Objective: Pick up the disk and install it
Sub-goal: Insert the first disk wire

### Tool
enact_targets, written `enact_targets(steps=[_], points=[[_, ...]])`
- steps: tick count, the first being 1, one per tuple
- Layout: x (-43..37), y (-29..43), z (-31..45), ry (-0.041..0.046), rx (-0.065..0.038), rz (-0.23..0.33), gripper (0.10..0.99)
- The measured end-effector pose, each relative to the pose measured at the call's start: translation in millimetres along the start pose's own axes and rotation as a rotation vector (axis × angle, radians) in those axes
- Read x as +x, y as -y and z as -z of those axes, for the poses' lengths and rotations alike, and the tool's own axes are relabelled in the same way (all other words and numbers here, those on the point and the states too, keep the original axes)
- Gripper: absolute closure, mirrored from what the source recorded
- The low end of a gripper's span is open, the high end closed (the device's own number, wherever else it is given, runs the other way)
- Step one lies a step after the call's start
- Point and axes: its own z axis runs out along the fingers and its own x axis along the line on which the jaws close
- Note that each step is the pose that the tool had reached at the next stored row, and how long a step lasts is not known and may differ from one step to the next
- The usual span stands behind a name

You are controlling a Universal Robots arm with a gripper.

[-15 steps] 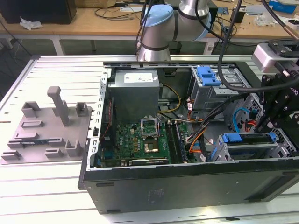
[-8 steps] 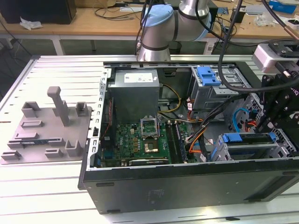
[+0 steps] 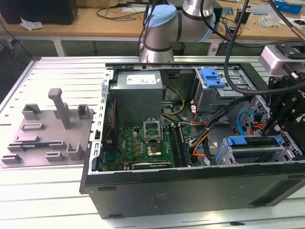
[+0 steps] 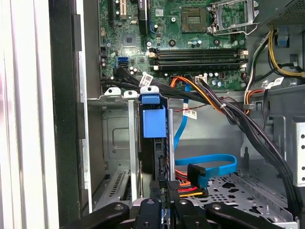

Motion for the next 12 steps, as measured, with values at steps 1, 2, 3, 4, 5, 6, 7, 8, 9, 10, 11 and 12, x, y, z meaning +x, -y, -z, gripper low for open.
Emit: enact_targets(steps=[1,2,3,4,5,6,7,8,9,10,11,12], points=[[0.0,0.0,0.0,0.0,0.0,0.004,0.918],[-0.4,-0.1,-0.2,0.0004,0.0,0.017,0.918],[-0.7,-0.3,-0.2,0.0003,0.0,0.023,0.918],[-0.8,-0.5,-0.2,0.0002,0.0,0.029,0.918],[-0.9,-0.8,-0.2,0.0001,0.0,0.039,0.918],[-1.0,-1.0,-0.3,0.0001,0.0,0.041,0.918],[-1.0,-1.0,-0.3,0.0001,0.0,0.041,0.918],[-1.0,-1.0,-0.3,0.0002,0.0,0.041,0.918],[-1.0,-1.0,-0.4,0.0001,0.0,0.041,0.918],[-1.0,-1.0,-0.4,0.0002,0.0,0.041,0.918],[-1.0,-0.9,-0.4,0.0002,0.0,0.041,0.918],[-1.1,-0.5,-0.5,0.0003,0.0,0.041,0.918]])
